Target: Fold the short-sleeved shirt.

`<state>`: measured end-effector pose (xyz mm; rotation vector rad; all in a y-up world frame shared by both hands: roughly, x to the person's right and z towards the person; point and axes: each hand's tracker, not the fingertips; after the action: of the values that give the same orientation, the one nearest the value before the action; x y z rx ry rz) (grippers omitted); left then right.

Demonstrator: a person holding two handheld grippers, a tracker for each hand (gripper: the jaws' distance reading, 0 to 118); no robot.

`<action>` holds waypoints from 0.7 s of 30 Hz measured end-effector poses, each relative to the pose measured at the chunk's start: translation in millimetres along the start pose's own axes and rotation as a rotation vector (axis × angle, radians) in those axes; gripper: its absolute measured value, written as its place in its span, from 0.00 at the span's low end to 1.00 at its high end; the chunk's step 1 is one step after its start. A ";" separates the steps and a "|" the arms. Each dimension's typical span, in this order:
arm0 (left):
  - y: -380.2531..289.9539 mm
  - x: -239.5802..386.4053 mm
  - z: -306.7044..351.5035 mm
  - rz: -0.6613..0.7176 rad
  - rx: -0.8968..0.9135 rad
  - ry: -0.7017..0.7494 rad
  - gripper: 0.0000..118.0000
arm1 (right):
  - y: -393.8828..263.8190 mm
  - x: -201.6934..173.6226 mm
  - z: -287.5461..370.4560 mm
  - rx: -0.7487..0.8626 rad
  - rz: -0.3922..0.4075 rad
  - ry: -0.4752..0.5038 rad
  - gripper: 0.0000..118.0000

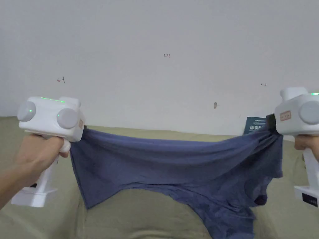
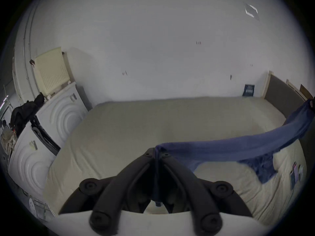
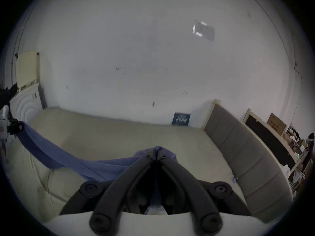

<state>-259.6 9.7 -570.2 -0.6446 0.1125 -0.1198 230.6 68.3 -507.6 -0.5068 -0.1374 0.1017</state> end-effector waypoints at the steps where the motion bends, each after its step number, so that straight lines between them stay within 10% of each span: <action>1: -12.7 0.2 -0.2 -0.001 -0.019 -0.007 0.03 | -16.8 -0.5 2.7 -0.036 0.000 0.011 0.00; 21: -303.6 -36.6 139.7 -0.029 -0.216 -0.096 0.03 | -343.9 18.1 191.6 -0.306 -0.123 0.159 0.00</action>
<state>-299.1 -143.0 -273.4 -0.8663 0.0236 -0.1053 240.1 -137.2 -171.4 -0.8077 -0.0274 -0.0815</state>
